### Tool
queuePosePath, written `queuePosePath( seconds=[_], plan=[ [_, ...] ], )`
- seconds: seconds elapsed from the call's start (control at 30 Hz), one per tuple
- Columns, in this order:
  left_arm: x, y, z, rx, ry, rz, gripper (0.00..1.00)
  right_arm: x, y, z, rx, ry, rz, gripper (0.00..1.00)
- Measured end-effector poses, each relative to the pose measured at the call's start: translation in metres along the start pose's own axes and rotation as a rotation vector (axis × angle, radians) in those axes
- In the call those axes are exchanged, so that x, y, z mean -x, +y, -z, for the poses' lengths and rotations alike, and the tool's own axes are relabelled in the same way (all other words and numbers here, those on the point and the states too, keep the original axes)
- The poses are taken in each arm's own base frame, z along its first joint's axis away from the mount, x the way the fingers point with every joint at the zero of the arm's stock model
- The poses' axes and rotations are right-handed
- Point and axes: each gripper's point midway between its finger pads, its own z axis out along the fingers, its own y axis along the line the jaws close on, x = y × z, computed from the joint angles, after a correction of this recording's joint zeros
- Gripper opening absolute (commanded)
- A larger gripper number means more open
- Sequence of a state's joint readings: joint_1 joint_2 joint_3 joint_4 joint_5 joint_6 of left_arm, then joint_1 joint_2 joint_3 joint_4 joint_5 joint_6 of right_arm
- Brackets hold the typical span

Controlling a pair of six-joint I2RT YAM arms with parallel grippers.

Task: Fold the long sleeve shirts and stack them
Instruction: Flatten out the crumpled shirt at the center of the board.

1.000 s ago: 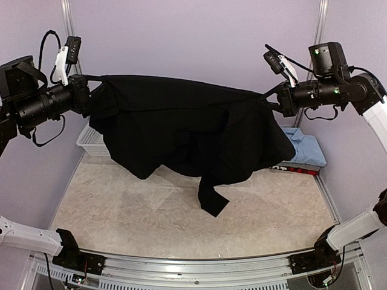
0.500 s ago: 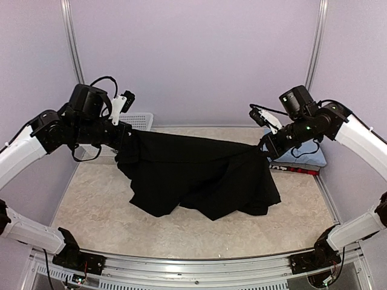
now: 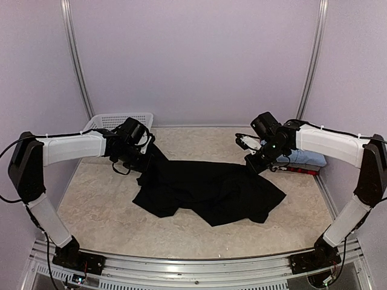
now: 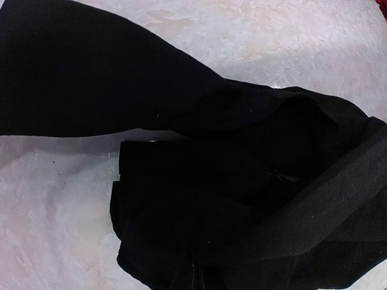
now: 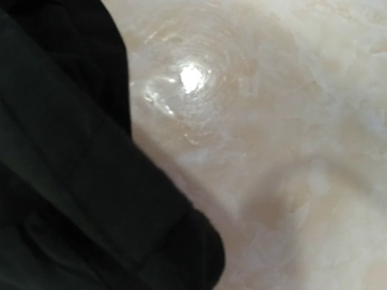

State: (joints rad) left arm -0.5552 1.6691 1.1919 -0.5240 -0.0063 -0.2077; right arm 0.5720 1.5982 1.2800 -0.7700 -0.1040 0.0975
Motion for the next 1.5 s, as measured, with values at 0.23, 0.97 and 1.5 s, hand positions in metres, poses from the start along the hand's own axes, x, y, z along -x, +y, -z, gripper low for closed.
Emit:
queuePosePath(
  seconds=[0.23,0.97,1.5],
  plan=[
    [0.007,-0.001,-0.007,-0.005,-0.025,0.013,0.00,-0.023,-0.005,-0.020,-0.013,0.043,-0.004,0.22],
    [0.026,-0.003,0.051,-0.032,-0.196,0.011,0.00,-0.060,-0.022,0.002,0.043,-0.027,-0.127,0.63],
    [0.026,0.000,0.051,-0.012,-0.199,0.010,0.00,-0.063,-0.016,-0.002,0.118,-0.032,-0.164,0.00]
  ],
)
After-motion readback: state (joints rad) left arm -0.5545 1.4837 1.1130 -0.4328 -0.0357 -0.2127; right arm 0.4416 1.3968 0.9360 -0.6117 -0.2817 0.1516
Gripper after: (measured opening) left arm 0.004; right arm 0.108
